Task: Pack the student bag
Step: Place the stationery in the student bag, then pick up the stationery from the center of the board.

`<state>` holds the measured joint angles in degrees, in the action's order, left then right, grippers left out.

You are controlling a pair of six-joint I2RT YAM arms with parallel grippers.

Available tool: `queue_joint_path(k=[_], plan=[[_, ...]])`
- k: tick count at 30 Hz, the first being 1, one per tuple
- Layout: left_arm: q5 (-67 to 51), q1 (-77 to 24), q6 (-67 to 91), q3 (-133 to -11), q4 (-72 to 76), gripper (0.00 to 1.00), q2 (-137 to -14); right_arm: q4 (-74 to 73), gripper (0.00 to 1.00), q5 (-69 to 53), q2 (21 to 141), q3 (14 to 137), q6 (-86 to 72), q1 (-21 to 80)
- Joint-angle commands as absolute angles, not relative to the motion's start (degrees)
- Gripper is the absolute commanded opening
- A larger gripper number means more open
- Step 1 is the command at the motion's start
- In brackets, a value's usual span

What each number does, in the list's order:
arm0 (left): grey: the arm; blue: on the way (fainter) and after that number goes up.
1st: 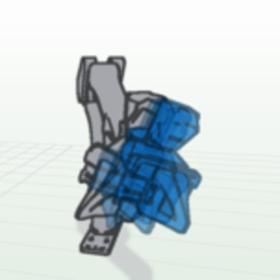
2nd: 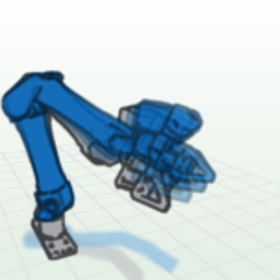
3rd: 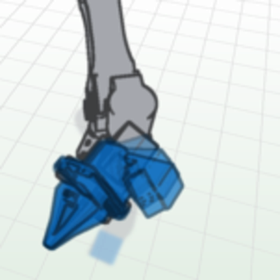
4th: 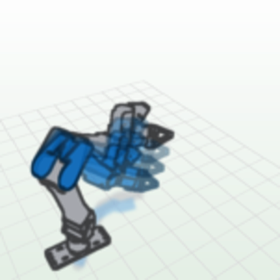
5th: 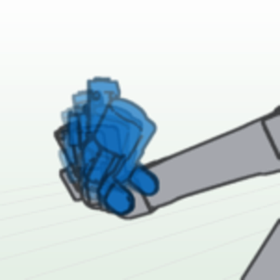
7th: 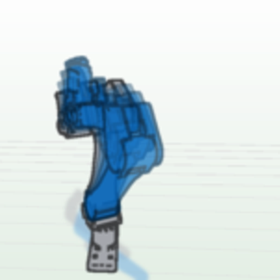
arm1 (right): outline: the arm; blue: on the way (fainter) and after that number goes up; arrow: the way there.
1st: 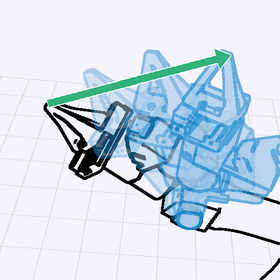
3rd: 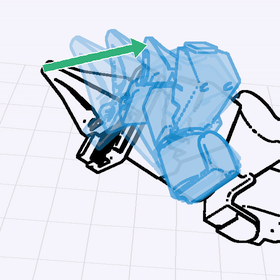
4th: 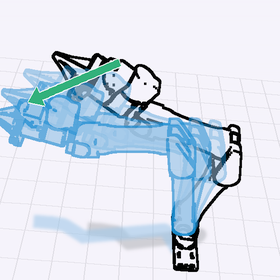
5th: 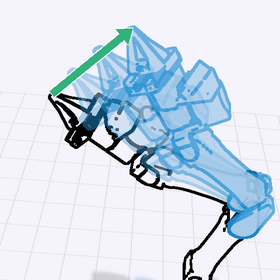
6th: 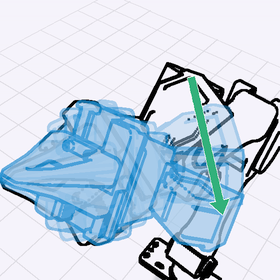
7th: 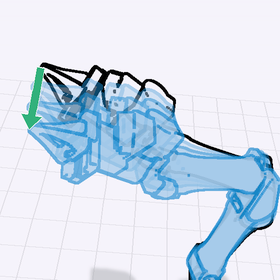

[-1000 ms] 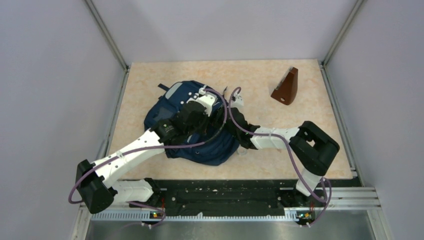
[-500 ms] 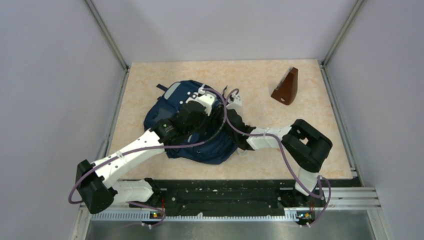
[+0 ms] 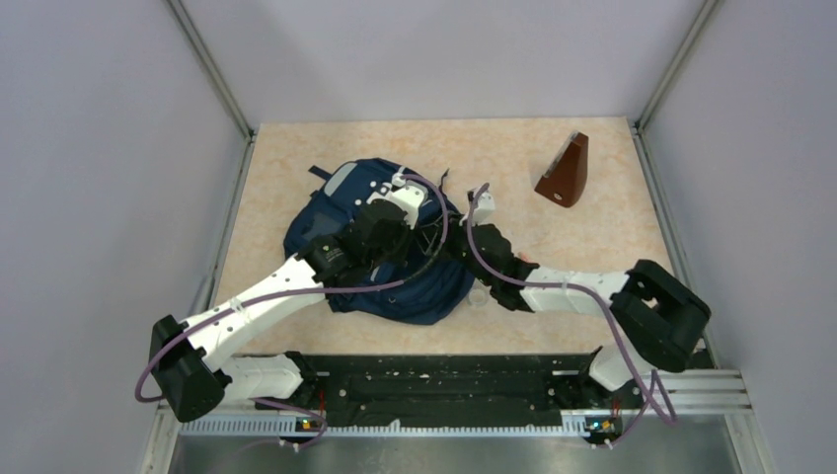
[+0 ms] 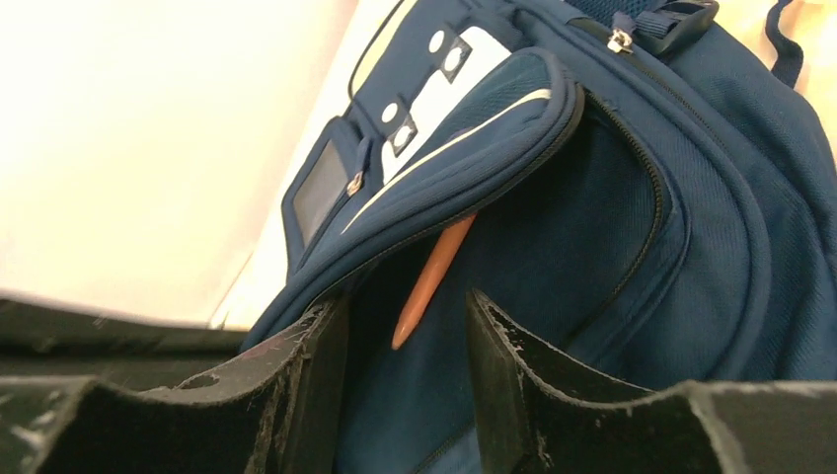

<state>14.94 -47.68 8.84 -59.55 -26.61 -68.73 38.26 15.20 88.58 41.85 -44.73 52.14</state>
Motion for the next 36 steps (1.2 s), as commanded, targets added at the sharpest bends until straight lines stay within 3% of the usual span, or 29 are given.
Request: queue_joint_path(k=[1, 7, 17, 28, 36], plan=[[15.14, -47.95, 8.62, -60.03, -22.85, 0.0, -67.32, 32.1, 0.47, 10.85, 78.79, 38.16, -38.4, 52.83], [15.61, -47.55, 8.44, -59.92, -22.74, 0.0, -66.56, 17.93, 0.51, 6.49, 68.56, 32.17, -30.54, 50.39], [14.45, -47.52, 8.09, -59.68, -22.32, 0.0, -67.18, -5.28, 0.55, 6.42, 61.12, 29.87, -26.28, 35.34], [13.47, -47.48, 8.16, -59.79, -22.4, 0.0, -67.15, -8.77, 0.58, 4.09, 58.98, 24.76, -28.03, 16.33], [13.28, -47.47, 8.26, -59.94, -22.59, 0.0, -67.06, -8.45, 0.59, 0.4, 61.91, 24.08, -28.28, 14.16]])
